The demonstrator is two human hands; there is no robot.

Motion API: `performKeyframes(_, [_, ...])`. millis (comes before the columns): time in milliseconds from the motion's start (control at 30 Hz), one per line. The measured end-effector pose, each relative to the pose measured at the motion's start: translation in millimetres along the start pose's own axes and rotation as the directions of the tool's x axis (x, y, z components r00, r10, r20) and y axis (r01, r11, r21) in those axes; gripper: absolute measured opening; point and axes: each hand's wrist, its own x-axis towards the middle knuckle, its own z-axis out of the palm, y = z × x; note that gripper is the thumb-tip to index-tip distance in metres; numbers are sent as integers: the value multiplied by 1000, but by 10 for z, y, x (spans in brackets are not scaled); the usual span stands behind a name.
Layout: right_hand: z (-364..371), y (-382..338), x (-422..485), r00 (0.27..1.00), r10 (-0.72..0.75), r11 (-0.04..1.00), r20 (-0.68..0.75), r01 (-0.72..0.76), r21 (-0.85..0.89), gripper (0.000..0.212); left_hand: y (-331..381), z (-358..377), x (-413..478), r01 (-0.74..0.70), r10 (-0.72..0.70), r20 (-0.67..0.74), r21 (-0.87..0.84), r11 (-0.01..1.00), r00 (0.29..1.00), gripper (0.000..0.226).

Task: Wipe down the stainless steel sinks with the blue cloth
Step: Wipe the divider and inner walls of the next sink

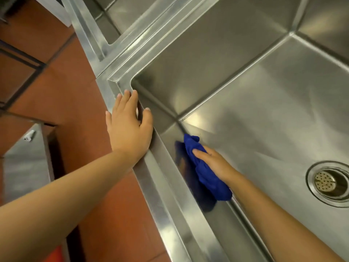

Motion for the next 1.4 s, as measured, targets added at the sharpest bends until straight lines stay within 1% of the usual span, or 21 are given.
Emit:
performKeyframes(67, [-67,127,70,996,73,997,-50,-74,-22,24,1,-5,-9,4,-4,4,-12,1000,1000,52])
performKeyframes(133, [-67,139,50,992,112,992,-51,-114,-49,20,5,-14,-8,1,-1,4,-18,1000,1000,52])
performKeyframes(333, [-12,-30,-35,997,-13,998,70,17,-54,20,18,-22,-19,1,-1,14,-18,1000,1000,52])
performKeyframes(400, [-31,31,52,998,-16,1000,57,17,-20,21,19,-18,-19,10,-10,12,-18,1000,1000,52])
performKeyframes(500, [-109,244,237,999,49,998,-20,-48,30,18,8,-7,-26,22,-22,22,-26,999,1000,52])
performKeyframes(567, [-212,422,330,991,119,993,-68,-118,9,14,5,-5,-21,21,-20,23,-30,999,1000,51])
performKeyframes(667, [-260,569,313,978,191,979,-86,-197,-58,33,1,-21,-18,5,-4,20,-28,1000,1000,53])
performKeyframes(700, [-257,578,280,976,196,978,-93,-201,-48,34,1,-24,-18,5,-4,19,-34,999,1000,53])
performKeyframes(800, [-199,457,119,993,111,993,-49,-113,-43,24,-9,-20,-22,3,-2,16,-36,999,1000,52])
performKeyframes(867, [-189,406,37,999,52,996,5,-52,-66,23,-7,-18,-20,-3,4,18,-23,1000,1000,52])
performKeyframes(933, [-198,407,13,999,35,999,27,-34,-34,23,-7,-21,-20,-2,3,23,-16,1000,1000,52])
performKeyframes(1000, [-226,462,68,999,51,998,-2,-51,24,19,-5,-28,-19,-3,3,22,-17,1000,1000,52])
performKeyframes(1100, [-252,577,190,990,118,992,-79,-115,45,15,-3,-17,-18,5,-5,20,-7,1000,1000,52])
performKeyframes(1200, [-222,556,140,989,126,991,-83,-129,-31,18,-13,-4,-14,0,0,16,-4,1000,1000,52])
performKeyframes(1267, [-161,405,-49,996,58,996,-67,-62,-63,22,-18,-6,-10,-7,7,9,-1,1000,1000,52])
performKeyframes(1333, [-83,230,-326,999,-42,998,-13,41,-43,20,-19,-13,-7,-12,12,8,3,1000,1000,53])
performKeyframes(1400, [-16,113,-540,993,-103,994,53,105,-32,28,-13,-16,-8,-14,14,10,6,1000,1000,53])
